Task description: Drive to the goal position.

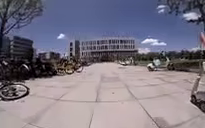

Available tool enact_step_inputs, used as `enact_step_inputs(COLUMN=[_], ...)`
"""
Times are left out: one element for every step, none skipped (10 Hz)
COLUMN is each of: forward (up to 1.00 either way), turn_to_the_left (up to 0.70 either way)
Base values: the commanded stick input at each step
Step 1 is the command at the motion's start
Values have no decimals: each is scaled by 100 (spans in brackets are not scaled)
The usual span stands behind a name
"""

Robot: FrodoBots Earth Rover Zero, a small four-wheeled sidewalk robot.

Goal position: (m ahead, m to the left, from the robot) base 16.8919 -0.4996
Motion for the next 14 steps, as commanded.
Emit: enact_step_inputs(forward=[50,50,50,50,50,50,50,50,50,50,50,50,50,50], turn_to_the_left=[0,0,0,0,0,0,0,0,0,0,0,0,0,0])
